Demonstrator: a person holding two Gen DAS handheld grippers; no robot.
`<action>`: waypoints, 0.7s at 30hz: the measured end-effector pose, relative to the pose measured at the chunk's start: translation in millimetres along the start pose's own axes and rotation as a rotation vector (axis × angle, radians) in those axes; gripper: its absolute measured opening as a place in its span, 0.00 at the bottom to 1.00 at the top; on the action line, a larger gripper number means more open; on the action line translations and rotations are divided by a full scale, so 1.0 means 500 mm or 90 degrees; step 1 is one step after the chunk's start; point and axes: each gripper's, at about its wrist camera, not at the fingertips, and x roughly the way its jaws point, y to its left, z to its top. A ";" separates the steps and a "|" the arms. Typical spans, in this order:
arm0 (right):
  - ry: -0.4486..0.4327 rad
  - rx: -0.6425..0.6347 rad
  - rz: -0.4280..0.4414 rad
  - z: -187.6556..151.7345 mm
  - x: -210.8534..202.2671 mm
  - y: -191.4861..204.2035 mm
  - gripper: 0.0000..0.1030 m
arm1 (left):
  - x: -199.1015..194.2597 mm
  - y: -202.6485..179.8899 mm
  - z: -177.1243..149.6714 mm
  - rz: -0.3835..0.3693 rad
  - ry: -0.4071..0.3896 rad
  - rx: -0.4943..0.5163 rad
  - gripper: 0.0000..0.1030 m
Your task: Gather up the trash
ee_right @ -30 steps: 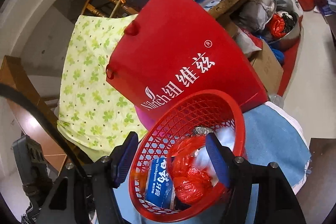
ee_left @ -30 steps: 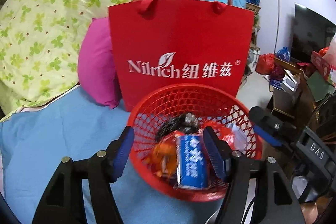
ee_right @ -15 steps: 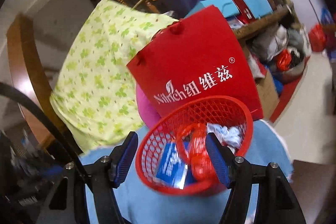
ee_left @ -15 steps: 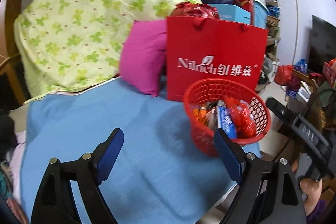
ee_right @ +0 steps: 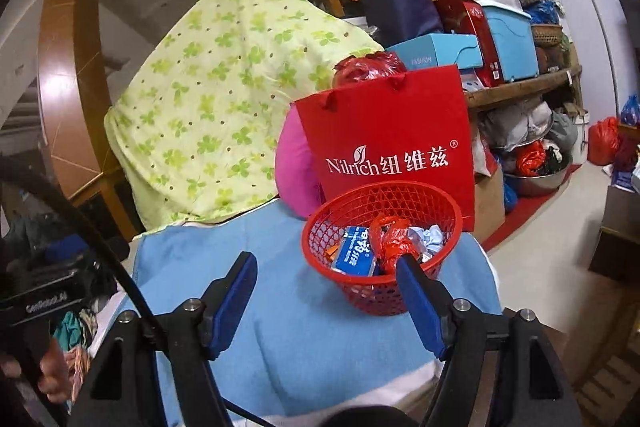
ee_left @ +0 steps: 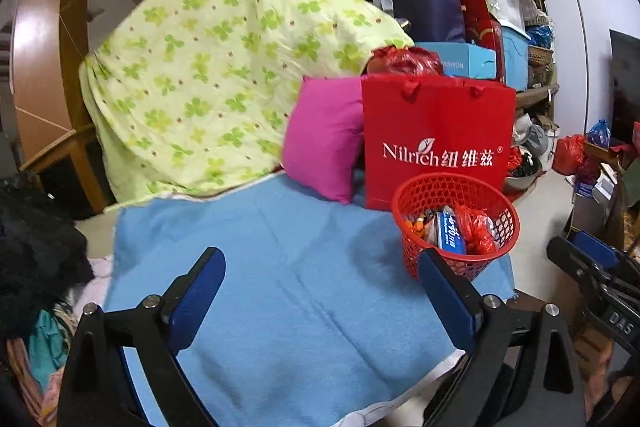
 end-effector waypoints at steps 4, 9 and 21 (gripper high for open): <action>0.004 -0.028 -0.014 0.009 -0.046 0.033 0.74 | -0.037 0.005 0.003 0.006 -0.014 0.005 0.96; -0.002 -0.049 -0.014 0.024 -0.098 0.066 0.77 | -0.075 0.007 0.001 0.019 -0.017 0.013 0.96; -0.015 -0.089 -0.040 0.030 -0.172 0.120 0.78 | -0.158 0.027 -0.018 0.028 -0.026 0.007 0.96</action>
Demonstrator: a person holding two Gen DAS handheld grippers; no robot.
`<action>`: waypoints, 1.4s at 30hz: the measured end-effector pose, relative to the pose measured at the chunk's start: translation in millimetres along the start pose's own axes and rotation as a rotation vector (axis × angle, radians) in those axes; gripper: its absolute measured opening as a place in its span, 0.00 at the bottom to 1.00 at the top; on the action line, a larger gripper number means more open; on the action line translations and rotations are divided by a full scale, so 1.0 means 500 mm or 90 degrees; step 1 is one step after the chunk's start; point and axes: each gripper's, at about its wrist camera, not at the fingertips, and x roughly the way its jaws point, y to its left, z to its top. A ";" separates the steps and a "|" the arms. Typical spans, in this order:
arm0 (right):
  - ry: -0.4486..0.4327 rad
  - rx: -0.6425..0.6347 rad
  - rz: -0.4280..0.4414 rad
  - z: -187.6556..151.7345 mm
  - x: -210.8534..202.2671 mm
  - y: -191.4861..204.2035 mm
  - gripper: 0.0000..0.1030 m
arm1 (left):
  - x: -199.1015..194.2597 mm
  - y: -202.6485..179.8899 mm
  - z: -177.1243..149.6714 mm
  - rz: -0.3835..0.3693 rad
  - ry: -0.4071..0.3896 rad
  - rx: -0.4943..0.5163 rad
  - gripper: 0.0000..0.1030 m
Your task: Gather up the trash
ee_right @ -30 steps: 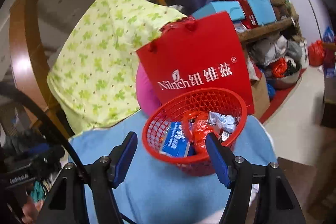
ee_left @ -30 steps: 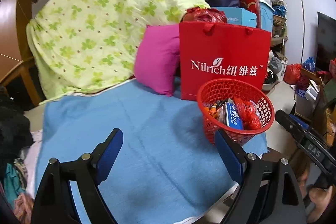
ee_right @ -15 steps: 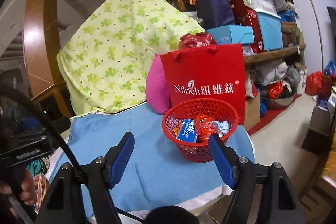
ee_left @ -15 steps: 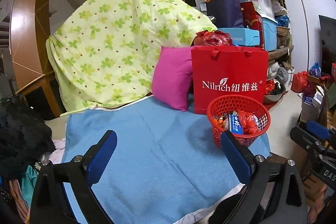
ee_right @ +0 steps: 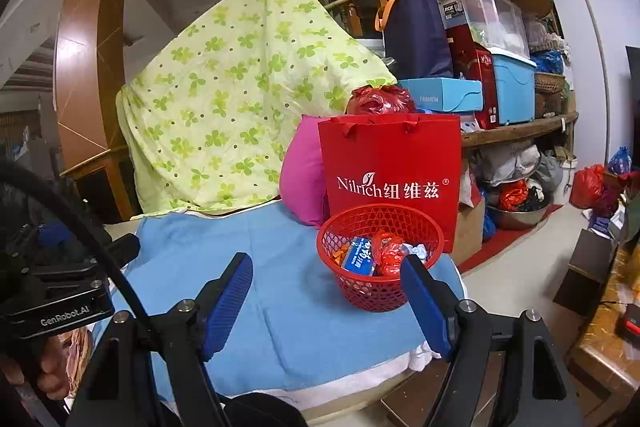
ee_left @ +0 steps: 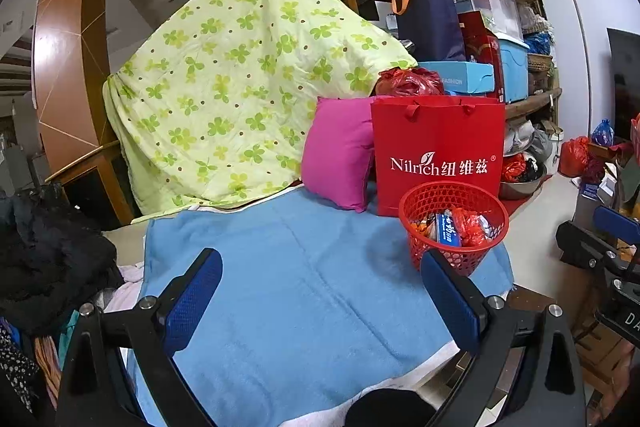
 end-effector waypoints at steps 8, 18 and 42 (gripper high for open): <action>-0.001 -0.008 -0.009 0.009 -0.020 0.012 0.79 | -0.020 0.021 -0.009 0.002 0.016 -0.016 0.96; 0.015 -0.016 -0.013 0.000 -0.026 0.016 0.79 | -0.042 0.036 -0.014 0.009 0.013 -0.032 0.97; 0.022 -0.007 -0.021 -0.012 -0.018 0.020 0.79 | -0.043 0.044 -0.022 0.015 0.031 -0.036 0.97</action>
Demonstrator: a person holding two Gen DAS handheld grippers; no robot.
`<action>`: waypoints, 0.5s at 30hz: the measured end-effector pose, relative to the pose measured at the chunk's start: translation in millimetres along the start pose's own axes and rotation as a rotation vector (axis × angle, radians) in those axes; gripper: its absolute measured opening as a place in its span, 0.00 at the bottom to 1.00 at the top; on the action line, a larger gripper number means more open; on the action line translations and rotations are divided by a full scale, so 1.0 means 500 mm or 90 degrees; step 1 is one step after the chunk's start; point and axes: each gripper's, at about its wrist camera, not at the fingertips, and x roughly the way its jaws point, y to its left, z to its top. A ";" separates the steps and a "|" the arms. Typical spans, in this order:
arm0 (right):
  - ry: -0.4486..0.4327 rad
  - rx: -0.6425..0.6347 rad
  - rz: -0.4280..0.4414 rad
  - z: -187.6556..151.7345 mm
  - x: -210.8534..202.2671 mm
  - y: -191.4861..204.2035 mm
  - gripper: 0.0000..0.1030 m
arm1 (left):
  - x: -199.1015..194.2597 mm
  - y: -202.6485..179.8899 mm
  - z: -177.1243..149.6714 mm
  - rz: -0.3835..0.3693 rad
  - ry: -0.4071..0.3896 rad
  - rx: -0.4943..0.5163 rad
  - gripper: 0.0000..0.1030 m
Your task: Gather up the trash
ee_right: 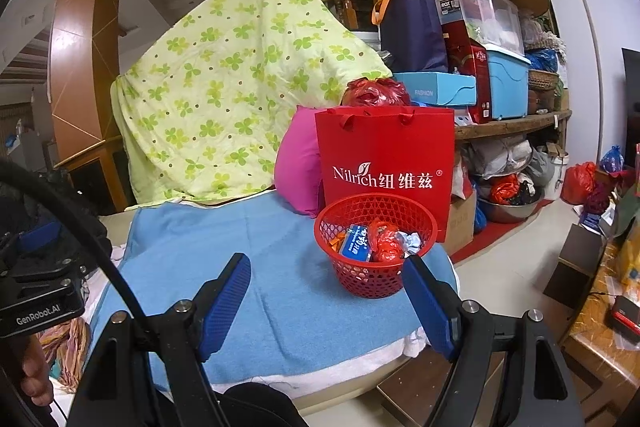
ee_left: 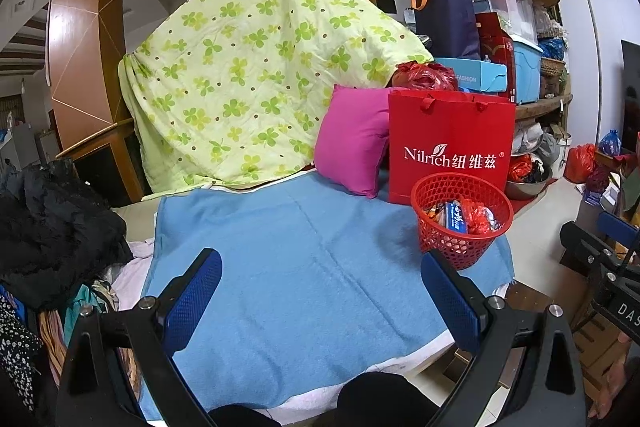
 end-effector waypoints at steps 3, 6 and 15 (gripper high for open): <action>-0.002 -0.003 -0.001 0.003 0.002 -0.006 0.79 | 0.004 0.001 0.000 0.002 0.005 -0.002 0.97; -0.006 -0.004 -0.003 0.005 -0.002 -0.007 0.79 | 0.003 0.000 -0.001 0.004 0.004 0.003 0.97; -0.008 -0.024 -0.003 0.011 0.001 0.012 0.79 | 0.006 0.000 0.000 0.009 0.003 0.000 0.97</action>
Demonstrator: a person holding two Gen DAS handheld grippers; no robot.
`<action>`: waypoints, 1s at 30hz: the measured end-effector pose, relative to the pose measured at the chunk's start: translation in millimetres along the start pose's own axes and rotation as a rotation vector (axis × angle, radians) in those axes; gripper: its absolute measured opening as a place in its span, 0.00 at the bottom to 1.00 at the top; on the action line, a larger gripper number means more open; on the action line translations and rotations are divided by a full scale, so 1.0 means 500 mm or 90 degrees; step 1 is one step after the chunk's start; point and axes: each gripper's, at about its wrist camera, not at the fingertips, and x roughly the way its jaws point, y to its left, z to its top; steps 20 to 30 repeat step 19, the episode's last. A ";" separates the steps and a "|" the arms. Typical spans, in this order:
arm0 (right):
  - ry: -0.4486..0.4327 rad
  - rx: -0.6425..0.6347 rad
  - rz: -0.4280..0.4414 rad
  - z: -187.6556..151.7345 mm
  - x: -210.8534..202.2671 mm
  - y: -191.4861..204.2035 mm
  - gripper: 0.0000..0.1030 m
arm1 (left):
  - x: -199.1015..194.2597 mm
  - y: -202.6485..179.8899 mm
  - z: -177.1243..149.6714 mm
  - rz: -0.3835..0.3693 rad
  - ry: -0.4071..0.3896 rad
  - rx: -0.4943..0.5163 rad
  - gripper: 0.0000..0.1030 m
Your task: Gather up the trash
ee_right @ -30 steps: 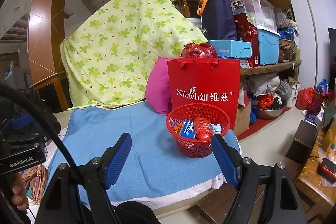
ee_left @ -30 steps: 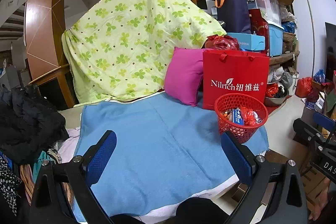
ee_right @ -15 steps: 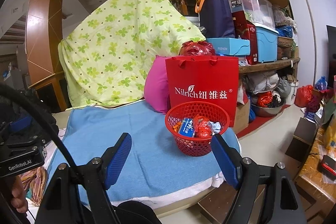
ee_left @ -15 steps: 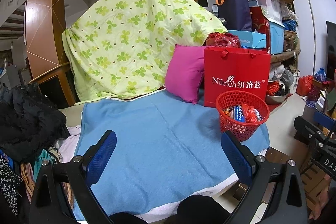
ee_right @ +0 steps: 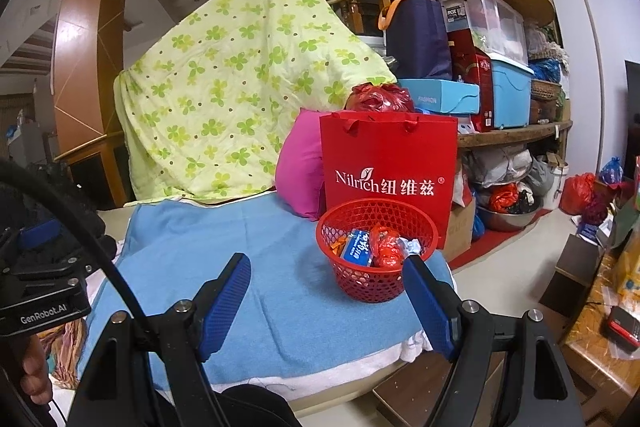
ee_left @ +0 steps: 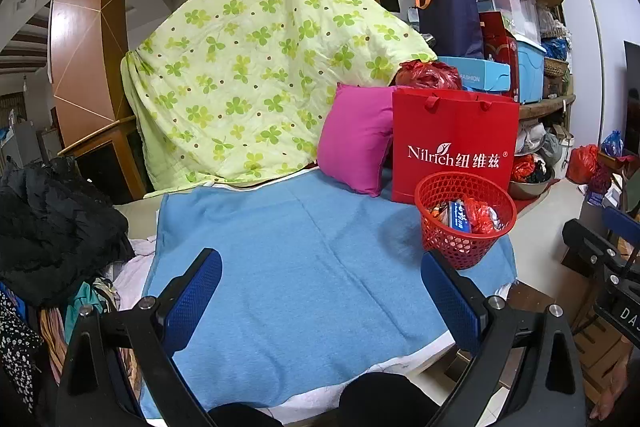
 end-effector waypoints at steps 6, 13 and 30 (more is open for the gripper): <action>0.003 0.009 -0.007 0.014 0.030 -0.006 0.79 | 0.019 -0.007 0.005 -0.002 0.008 -0.001 0.97; 0.018 0.044 -0.040 0.028 0.085 -0.047 0.79 | 0.080 -0.018 0.022 -0.031 0.020 0.012 0.97; 0.025 0.012 -0.039 0.039 0.148 -0.024 0.79 | 0.150 0.025 0.026 -0.058 0.019 -0.042 0.97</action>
